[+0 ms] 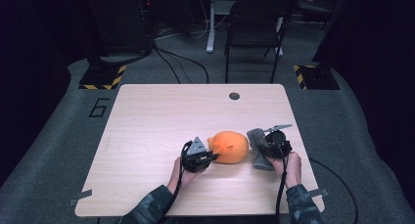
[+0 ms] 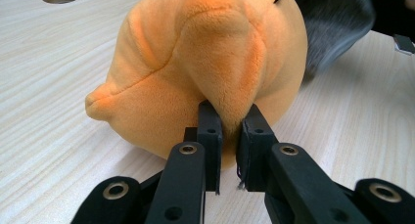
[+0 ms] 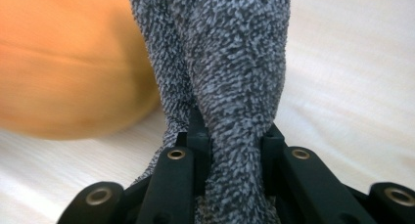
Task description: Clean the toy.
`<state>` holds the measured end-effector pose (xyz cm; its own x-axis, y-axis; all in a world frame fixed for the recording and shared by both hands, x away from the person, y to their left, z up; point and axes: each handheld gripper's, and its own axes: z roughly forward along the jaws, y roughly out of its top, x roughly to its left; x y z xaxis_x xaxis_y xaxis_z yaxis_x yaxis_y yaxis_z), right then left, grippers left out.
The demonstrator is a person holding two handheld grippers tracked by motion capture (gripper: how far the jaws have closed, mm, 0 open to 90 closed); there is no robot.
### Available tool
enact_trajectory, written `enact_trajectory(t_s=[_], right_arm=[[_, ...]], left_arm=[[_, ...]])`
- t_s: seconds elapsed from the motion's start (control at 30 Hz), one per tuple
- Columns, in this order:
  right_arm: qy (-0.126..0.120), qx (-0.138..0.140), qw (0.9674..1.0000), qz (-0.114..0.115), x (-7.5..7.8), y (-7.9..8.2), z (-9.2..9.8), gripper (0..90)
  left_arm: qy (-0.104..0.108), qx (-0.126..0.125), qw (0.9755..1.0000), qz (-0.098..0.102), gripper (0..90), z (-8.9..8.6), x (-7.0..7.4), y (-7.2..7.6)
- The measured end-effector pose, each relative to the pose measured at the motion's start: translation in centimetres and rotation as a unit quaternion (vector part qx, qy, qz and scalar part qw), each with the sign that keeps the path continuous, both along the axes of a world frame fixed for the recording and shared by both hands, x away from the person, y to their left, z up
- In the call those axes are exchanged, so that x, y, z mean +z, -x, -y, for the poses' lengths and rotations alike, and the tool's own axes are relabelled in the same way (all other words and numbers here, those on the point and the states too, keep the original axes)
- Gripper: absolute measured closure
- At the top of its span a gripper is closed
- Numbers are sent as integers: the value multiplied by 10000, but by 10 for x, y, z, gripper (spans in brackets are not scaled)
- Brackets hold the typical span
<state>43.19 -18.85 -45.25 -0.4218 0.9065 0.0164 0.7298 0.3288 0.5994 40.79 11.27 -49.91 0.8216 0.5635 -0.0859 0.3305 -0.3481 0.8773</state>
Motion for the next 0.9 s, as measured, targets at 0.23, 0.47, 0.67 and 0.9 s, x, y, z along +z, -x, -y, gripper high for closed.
enact_trajectory(t_s=[0.23, 0.47, 0.67, 0.9], right_arm=[[-169, 836, 9911, 1025, 37, 33, -26, 746], [-443, 1629, 9816, 897, 33, 52, -63, 747], [-351, 2150, 9745, 542, 13, 60, -88, 746], [-155, 1865, 9822, 173, 8, 49, -76, 748]], left_arm=[[12, 17, 10000, -17, 816, 0, 0, 0], [15, 32, 10000, -13, 816, 0, 0, 0], [-13, -28, 10000, -17, 817, 0, 0, -1], [-23, -35, 10000, 4, 818, 1, -1, -1]])
